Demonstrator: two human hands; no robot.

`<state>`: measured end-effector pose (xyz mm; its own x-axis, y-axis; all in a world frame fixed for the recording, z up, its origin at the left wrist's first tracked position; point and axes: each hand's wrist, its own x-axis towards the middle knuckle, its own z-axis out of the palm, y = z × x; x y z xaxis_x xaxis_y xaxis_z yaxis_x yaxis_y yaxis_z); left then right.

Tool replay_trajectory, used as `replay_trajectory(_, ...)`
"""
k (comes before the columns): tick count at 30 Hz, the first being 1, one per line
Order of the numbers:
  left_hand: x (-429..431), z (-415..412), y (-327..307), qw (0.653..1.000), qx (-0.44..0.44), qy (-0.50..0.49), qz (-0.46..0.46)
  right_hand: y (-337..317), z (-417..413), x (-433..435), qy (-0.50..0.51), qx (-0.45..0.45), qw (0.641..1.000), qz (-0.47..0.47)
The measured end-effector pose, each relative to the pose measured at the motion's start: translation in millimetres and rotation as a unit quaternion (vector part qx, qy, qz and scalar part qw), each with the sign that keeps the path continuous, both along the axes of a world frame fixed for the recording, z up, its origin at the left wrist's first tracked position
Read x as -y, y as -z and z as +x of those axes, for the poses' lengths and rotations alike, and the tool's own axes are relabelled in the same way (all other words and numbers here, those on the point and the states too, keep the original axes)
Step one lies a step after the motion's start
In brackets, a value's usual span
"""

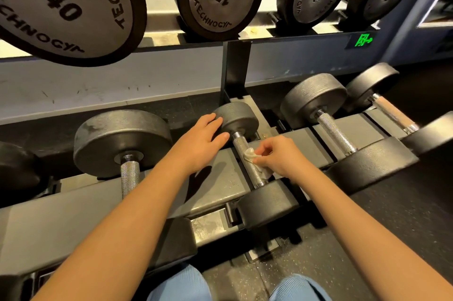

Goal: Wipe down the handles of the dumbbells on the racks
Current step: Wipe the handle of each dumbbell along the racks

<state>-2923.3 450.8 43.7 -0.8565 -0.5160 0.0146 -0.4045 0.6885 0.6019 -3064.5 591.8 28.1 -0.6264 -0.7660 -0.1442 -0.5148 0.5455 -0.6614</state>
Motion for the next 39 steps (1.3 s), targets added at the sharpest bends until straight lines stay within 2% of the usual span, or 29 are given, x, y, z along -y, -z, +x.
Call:
replay_trajectory(4, -10.3, 5.4, -5.4, 0.999, 0.006, 0.007, -0.033, -3.0, 3.0, -15.6, -0.017, -0.042, 0.999, 0.006)
replay_trajectory(7, -23.5, 9.1, -7.3, 0.999, -0.038, 0.012, -0.033, 0.7, 7.6, -24.1, 0.008, -0.022, 0.996, -0.089)
replay_trajectory(11, -51.4, 7.3, 1.1, 0.987, -0.081, -0.001, 0.137, -4.0, 14.6, -27.0, 0.024, 0.056, 0.984, -0.165)
replay_trajectory(14, -62.2, -0.1, 10.0, 0.97, -0.125, -0.032, 0.208, -10.5, 22.1, -25.9, -0.014, 0.094, 0.98, -0.173)
replay_trajectory(16, -64.8, -4.0, 11.2, 0.966, -0.147, -0.079, 0.197, -13.5, 25.7, -25.9, -0.022, 0.088, 0.983, -0.163)
replay_trajectory(20, -55.0, -6.9, 9.7, 0.971, -0.151, -0.17, 0.069, -9.5, 27.6, -33.0, 0.005, 0.039, 0.987, -0.154)
replay_trajectory(24, -44.1, -18.4, 19.0, 0.972, -0.125, -0.198, -0.018, 14.7, 30.2, -45.7, 0.074, 0.017, 0.988, -0.133)
replay_trajectory(30, -59.5, -36.7, 37.0, 0.975, -0.14, -0.168, 0.044, 24.9, 34.2, -52.9, 0.124, 0.056, 0.981, -0.139)
replay_trajectory(36, -64.5, -29.4, 34.7, 0.972, -0.087, -0.151, 0.157, 26.6, 34.3, -52.7, 0.124, 0.035, 0.984, -0.123)
replay_trajectory(39, -67.0, -29.7, 36.7, 0.974, -0.08, -0.16, 0.139, 26.5, 34.8, -52.6, 0.123, 0.025, 0.985, -0.119)
